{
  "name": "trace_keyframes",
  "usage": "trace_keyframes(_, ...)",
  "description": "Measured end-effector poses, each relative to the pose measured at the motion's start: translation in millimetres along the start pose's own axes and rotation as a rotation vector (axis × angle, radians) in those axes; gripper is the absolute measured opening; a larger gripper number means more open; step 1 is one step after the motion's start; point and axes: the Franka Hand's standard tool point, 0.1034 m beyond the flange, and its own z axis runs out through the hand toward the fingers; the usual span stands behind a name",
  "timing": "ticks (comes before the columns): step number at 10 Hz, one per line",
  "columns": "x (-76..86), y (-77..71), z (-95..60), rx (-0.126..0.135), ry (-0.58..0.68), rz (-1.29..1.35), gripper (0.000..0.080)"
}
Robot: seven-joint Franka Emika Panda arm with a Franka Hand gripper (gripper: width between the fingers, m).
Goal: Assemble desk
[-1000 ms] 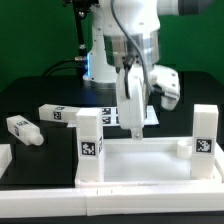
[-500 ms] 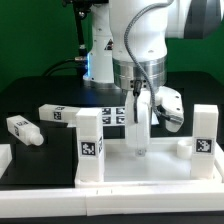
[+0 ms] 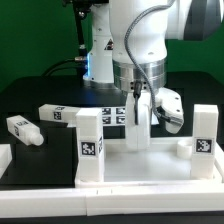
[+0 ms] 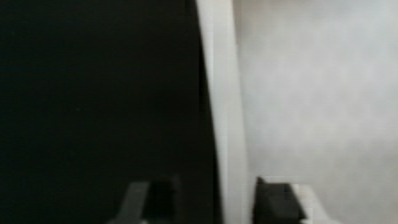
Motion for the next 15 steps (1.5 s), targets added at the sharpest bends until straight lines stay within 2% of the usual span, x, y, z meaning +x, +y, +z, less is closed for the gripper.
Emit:
trace_keyframes(1,-0.7,0.2,0.0,-0.001,-0.001,-0.009,0.0066)
trace_keyframes(6,-0.8,0.6,-0.6,0.002,0.0,-0.02,0.0066)
trace_keyframes(7,1.0,4.9,-3.4,0.009,0.0,-0.073,0.0066)
trace_keyframes(8,7.1,11.4,-7.9,0.014,-0.004,-0.147,0.0063)
trace_keyframes(9,17.3,18.1,-12.1,0.026,-0.007,-0.181,0.006)
trace_keyframes(10,30.5,21.8,-13.2,0.026,-0.001,-0.264,0.0057)
trace_keyframes(11,31.8,21.7,-10.0,0.02,0.02,-0.443,0.0057)
trace_keyframes(14,45.3,15.3,-13.1,0.033,0.036,-0.635,0.0058)
trace_keyframes(15,61.0,13.7,-17.6,0.001,0.01,-0.802,0.0058)
